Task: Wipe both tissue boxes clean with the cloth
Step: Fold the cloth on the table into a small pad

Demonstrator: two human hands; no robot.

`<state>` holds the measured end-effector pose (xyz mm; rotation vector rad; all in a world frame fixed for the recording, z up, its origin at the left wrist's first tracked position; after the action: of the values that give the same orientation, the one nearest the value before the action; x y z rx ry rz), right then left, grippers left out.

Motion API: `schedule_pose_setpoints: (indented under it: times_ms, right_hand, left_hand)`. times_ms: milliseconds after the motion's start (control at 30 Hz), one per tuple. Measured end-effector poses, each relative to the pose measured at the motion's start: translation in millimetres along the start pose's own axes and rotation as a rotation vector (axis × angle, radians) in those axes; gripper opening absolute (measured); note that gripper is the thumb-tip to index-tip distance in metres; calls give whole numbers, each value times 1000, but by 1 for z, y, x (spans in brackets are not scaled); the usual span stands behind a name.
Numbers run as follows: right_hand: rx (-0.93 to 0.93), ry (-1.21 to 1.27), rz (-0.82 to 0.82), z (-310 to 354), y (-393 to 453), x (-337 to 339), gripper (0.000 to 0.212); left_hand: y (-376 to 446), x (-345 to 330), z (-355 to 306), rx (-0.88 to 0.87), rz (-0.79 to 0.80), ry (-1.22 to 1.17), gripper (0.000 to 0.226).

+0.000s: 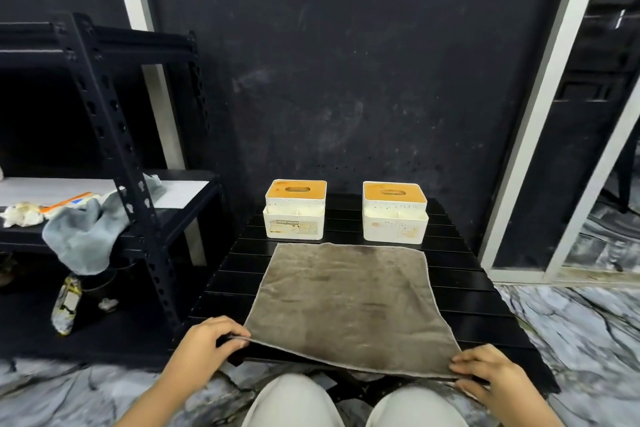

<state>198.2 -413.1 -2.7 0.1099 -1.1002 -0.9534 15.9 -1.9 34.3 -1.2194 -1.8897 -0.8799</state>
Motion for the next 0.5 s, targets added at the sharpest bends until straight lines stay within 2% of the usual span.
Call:
schedule_pose_setpoints:
  times_ms: [200, 267, 300, 333, 367, 400, 500]
  right_hand:
    - [-135, 41, -88, 3, -3, 6, 46]
    - [-150, 12, -101, 7, 6, 18, 29]
    - [-170, -9, -82, 12, 12, 23, 11]
    - [-205, -9, -65, 12, 18, 27, 14]
    - [-238, -14, -59, 12, 24, 32, 34]
    - [-269, -38, -43, 10, 32, 35, 44]
    - [-281, -53, -29, 5, 61, 42, 44]
  left_hand:
    - [-1, 5, 1, 72, -31, -105, 19]
    - [1, 8, 1, 79, -54, -142, 18]
    - [3, 10, 1, 80, -62, -156, 18]
    - [5, 12, 0, 83, -65, -167, 19]
    - [10, 15, -1, 84, -69, -178, 20]
    - [15, 17, -1, 90, -74, -193, 22]
    - [39, 22, 0, 111, -114, -257, 31]
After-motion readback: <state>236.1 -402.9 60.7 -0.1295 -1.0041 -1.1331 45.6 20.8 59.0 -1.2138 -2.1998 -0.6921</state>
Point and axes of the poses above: each hand's wrist, its own y-axis towards the middle knuckle, its own x-axis out of the back of the hand, z = x × y, the point moved 1 cm from there along y, towards the middle knuckle, and after that the axes turned 6 degrees about y, right-handed, at the moved point
